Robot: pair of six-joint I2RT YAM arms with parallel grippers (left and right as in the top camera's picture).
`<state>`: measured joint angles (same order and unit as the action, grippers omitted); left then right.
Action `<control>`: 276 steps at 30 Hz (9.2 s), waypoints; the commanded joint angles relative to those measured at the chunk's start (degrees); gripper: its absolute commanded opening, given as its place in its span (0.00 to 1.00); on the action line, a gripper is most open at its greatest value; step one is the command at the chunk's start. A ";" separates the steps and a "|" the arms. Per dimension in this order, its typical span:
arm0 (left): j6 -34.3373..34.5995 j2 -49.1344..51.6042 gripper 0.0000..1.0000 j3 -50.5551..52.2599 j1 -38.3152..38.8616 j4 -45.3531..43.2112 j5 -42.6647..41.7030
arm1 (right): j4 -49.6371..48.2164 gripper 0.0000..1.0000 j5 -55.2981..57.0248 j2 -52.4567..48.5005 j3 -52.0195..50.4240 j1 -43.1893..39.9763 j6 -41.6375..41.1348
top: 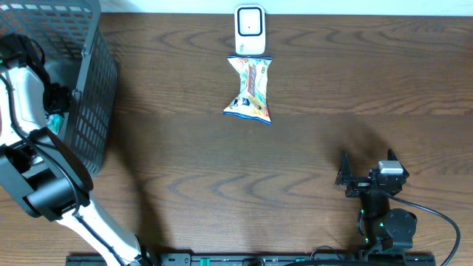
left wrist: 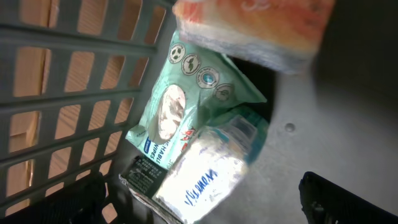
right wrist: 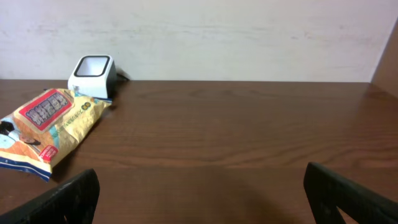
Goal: Scan the item barcode
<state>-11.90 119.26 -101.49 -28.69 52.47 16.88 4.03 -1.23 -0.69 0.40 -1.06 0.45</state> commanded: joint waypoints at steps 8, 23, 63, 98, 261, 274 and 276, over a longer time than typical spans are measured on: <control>-1.57 1.40 0.98 0.13 -4.31 -0.35 -14.45 | 0.28 0.99 0.44 0.37 -0.09 -0.17 -0.61; -1.57 1.40 0.83 4.04 -5.64 -3.69 -14.97 | 0.26 0.99 0.44 0.37 -0.09 -0.17 -0.61; 40.19 -39.43 0.07 3.93 6.25 -17.18 -53.88 | 0.28 0.99 0.46 0.37 -0.09 -0.17 -0.61; 33.57 -0.92 0.40 3.93 43.93 -12.90 -24.52 | 0.26 0.99 0.46 0.37 -0.09 -0.17 -0.63; -25.22 -0.63 0.89 5.99 0.00 -6.80 5.09 | 0.26 0.99 0.46 0.37 -0.09 -0.17 -0.61; -25.59 2.40 0.83 6.03 0.00 -15.02 5.25 | 0.26 0.99 0.46 0.37 -0.09 -0.17 -0.61; -25.59 3.10 0.82 6.03 0.00 -15.52 5.25 | 0.26 0.99 0.46 0.37 -0.09 -0.17 -0.63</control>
<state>-37.39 120.29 -95.59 -28.49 37.36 21.37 4.05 -1.21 -0.69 0.40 -1.06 0.45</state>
